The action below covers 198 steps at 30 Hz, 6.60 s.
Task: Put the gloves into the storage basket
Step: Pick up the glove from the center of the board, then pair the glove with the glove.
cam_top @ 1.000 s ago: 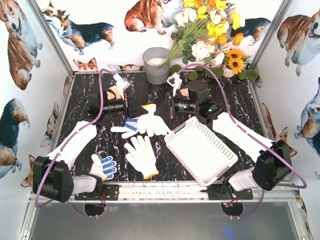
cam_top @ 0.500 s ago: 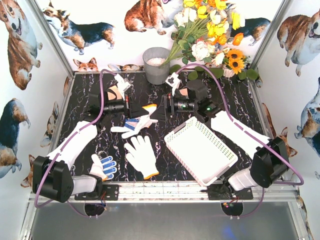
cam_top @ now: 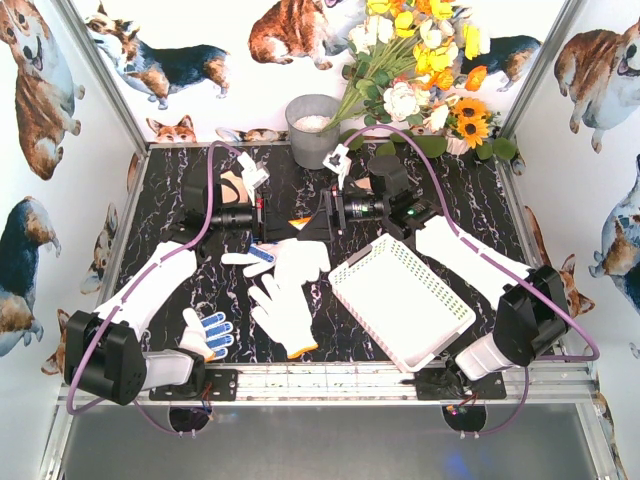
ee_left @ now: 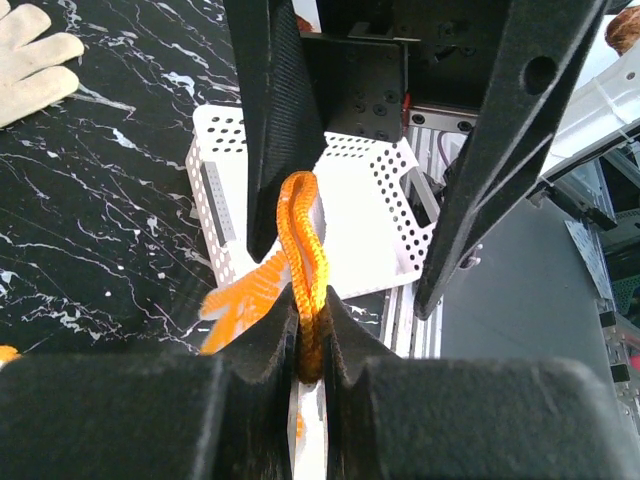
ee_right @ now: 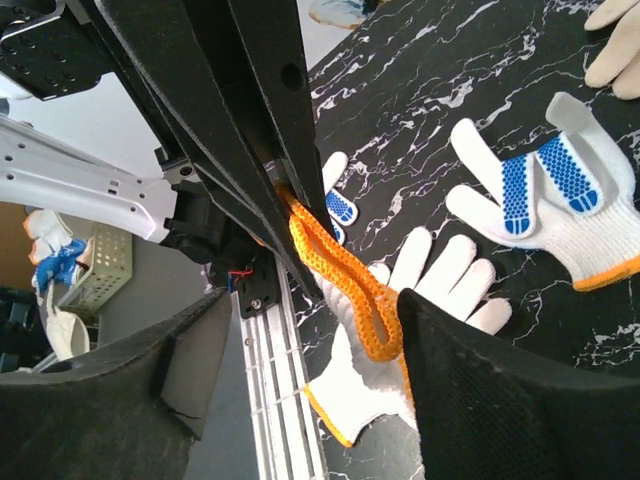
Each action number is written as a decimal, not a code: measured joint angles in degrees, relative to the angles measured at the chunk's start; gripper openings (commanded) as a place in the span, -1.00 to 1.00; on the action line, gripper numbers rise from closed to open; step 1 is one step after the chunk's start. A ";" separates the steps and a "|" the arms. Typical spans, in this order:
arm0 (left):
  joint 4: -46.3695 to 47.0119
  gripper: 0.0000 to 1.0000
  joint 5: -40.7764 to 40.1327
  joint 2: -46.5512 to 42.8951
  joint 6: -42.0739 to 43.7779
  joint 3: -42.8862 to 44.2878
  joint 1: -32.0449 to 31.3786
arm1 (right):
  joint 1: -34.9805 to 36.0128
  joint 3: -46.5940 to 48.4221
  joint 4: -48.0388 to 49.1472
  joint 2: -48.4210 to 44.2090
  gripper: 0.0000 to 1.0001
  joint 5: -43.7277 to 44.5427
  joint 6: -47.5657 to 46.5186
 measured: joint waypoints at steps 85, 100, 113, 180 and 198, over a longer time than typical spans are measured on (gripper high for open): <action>-27.96 -1.00 -45.66 -11.23 6.03 2.36 2.91 | 9.94 11.98 9.38 20.44 -1.00 11.58 -2.56; -27.80 -1.00 -46.75 -11.54 6.86 4.22 2.91 | 9.90 11.85 13.60 20.28 -1.00 11.39 -3.78; -26.95 -1.00 -35.32 -11.74 3.41 -3.67 3.15 | 10.08 3.39 12.37 17.53 -1.00 8.33 -3.43; -15.15 -1.00 -21.90 -0.50 -17.94 -24.46 -14.56 | 21.84 -23.76 8.17 8.00 -0.88 12.94 4.85; -17.14 0.24 -25.57 -6.32 -18.71 -24.65 -15.65 | 22.56 -23.76 1.79 -0.46 0.12 12.63 4.26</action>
